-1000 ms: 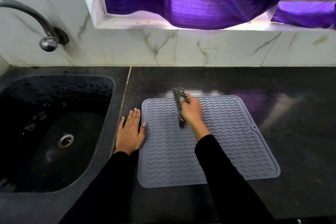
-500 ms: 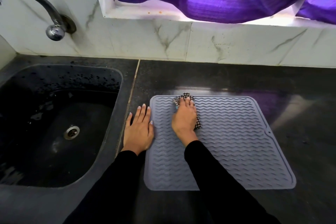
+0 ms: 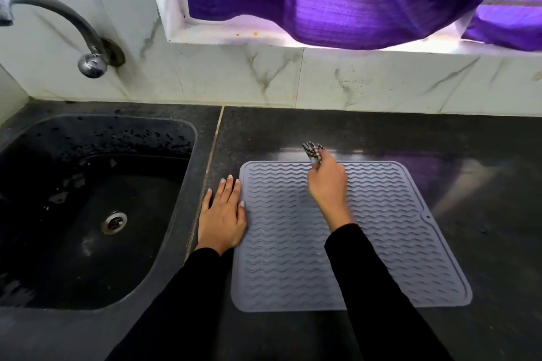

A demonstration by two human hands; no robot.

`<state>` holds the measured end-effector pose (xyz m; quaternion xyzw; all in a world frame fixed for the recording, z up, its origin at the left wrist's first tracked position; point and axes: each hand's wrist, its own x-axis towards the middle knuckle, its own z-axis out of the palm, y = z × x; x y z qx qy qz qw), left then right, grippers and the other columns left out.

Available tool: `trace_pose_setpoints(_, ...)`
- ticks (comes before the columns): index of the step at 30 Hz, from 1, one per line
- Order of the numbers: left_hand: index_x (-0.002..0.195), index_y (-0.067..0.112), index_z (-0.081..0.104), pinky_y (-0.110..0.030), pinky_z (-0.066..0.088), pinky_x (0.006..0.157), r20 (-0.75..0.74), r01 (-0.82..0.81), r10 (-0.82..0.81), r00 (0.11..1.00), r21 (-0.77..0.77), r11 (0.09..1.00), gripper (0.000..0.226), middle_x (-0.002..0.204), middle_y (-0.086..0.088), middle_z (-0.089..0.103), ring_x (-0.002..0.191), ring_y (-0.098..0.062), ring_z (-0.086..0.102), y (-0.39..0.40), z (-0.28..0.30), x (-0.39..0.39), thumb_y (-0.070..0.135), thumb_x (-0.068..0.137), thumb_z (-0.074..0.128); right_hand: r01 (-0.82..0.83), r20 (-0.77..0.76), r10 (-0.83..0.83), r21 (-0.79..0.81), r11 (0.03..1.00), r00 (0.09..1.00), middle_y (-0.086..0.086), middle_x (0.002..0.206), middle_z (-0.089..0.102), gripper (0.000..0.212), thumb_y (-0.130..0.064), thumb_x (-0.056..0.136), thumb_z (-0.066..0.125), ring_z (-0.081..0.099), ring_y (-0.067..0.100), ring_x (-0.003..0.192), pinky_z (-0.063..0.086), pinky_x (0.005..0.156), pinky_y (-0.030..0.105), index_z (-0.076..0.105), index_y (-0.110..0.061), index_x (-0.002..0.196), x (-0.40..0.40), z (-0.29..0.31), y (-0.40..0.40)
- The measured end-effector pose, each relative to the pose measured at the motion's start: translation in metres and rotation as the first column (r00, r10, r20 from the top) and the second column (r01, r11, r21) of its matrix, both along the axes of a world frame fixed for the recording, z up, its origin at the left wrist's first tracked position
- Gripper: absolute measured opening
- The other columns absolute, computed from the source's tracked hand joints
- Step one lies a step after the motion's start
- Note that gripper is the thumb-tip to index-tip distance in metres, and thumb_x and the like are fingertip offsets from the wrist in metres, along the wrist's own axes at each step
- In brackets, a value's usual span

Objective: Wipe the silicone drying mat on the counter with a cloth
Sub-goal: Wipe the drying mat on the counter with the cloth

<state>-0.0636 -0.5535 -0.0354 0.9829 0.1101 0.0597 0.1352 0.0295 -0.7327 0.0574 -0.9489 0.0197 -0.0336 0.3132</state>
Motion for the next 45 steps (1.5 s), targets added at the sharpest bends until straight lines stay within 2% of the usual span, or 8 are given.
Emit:
trace_pose_setpoints(7, 0.149, 0.018, 0.014, -0.036, -0.002, 0.116, -0.008, -0.011, 0.011, 1.000, 0.014, 1.000, 0.077, 0.157, 0.002, 0.009, 0.145, -0.011, 0.003, -0.001, 0.000, 0.001, 0.046, 0.080, -0.005, -0.143, -0.036, 0.139, -0.254, 0.957, 0.990, 0.015, 0.140, 0.045, 0.042, -0.010, 0.092, 0.050, 0.043, 0.027, 0.128, 0.035, 0.109, 0.035, 0.042, -0.002, 0.133, -0.025, -0.042, 0.043)
trace_pose_setpoints(13, 0.149, 0.018, 0.014, -0.036, -0.002, 0.116, -0.007, -0.007, 0.007, 1.000, 0.033, 0.999, 0.077, 0.157, 0.002, 0.009, 0.145, -0.011, 0.003, -0.001, 0.001, -0.001, 0.046, 0.080, -0.006, -0.240, -0.074, 0.230, -0.182, 0.954, 0.970, 0.013, 0.119, 0.061, 0.033, -0.017, 0.091, 0.048, 0.056, 0.032, 0.111, 0.042, 0.092, 0.037, 0.049, -0.009, 0.123, -0.030, -0.029, 0.063)
trace_pose_setpoints(20, 0.148, 0.018, 0.015, -0.036, -0.002, 0.117, -0.022, -0.006, 0.006, 1.000, 0.005, 1.000, 0.081, 0.157, 0.002, 0.009, 0.145, -0.010, 0.003, -0.002, 0.004, -0.002, 0.048, 0.077, -0.007, -0.042, -0.254, 0.151, 0.389, 0.920, 0.955, 0.018, 0.104, 0.065, 0.025, -0.021, 0.093, 0.050, 0.058, 0.032, 0.106, 0.038, 0.076, 0.028, 0.063, -0.003, 0.105, -0.009, -0.007, 0.033)
trace_pose_setpoints(24, 0.148, 0.017, 0.017, -0.036, -0.002, 0.117, -0.011, -0.011, 0.011, 1.000, -0.007, 1.000, 0.081, 0.157, 0.001, 0.011, 0.145, -0.011, 0.005, -0.002, 0.004, -0.002, 0.048, 0.076, -0.006, 0.001, -0.030, 0.003, 0.110, 0.994, 1.000, 0.019, 0.108, 0.064, 0.024, -0.014, 0.093, 0.047, 0.058, 0.034, 0.104, 0.042, 0.079, 0.032, 0.058, -0.005, 0.113, -0.015, 0.006, 0.004)
trace_pose_setpoints(28, 0.148, 0.017, 0.017, -0.036, -0.002, 0.117, -0.014, -0.020, 0.020, 1.000, -0.001, 1.000, 0.079, 0.157, 0.001, 0.011, 0.145, -0.011, 0.004, -0.001, 0.001, -0.001, 0.046, 0.077, -0.005, -0.039, -0.112, 0.018, -0.192, 0.981, 0.994, 0.019, 0.132, 0.050, 0.040, -0.015, 0.092, 0.049, 0.047, 0.032, 0.121, 0.040, 0.096, 0.036, 0.043, -0.001, 0.129, -0.034, -0.021, 0.008)
trace_pose_setpoints(31, 0.148, 0.018, 0.017, -0.036, -0.001, 0.117, -0.016, -0.025, 0.025, 1.000, 0.014, 1.000, 0.078, 0.157, 0.001, 0.011, 0.145, -0.011, 0.004, -0.002, -0.001, 0.001, 0.046, 0.078, -0.004, -0.155, -0.147, 0.107, -0.367, 0.917, 0.983, 0.018, 0.153, 0.020, 0.057, -0.012, 0.096, 0.042, 0.020, 0.033, 0.141, 0.018, 0.115, 0.050, 0.018, -0.001, 0.145, -0.044, -0.045, 0.028)
trace_pose_setpoints(38, 0.148, 0.016, 0.019, -0.037, 0.001, 0.117, -0.008, -0.022, 0.022, 1.000, 0.024, 0.999, 0.075, 0.157, 0.001, 0.013, 0.144, -0.012, 0.007, -0.002, 0.001, 0.001, 0.043, 0.080, -0.002, -0.278, -0.176, 0.228, -0.353, 0.894, 0.958, 0.019, 0.153, 0.020, 0.052, -0.011, 0.097, 0.035, 0.019, 0.033, 0.142, 0.017, 0.115, 0.051, 0.018, -0.001, 0.145, -0.058, -0.047, 0.062)
trace_pose_setpoints(45, 0.147, 0.015, 0.022, -0.037, 0.004, 0.116, 0.011, -0.006, 0.006, 1.000, 0.018, 1.000, 0.081, 0.156, -0.001, 0.016, 0.144, -0.014, 0.010, -0.001, 0.002, -0.002, 0.046, 0.076, -0.004, -0.384, -0.172, 0.361, -0.120, 0.916, 0.916, 0.020, 0.119, 0.059, 0.031, -0.017, 0.089, 0.049, 0.054, 0.037, 0.112, 0.045, 0.090, 0.038, 0.055, -0.006, 0.118, -0.073, -0.014, 0.052)
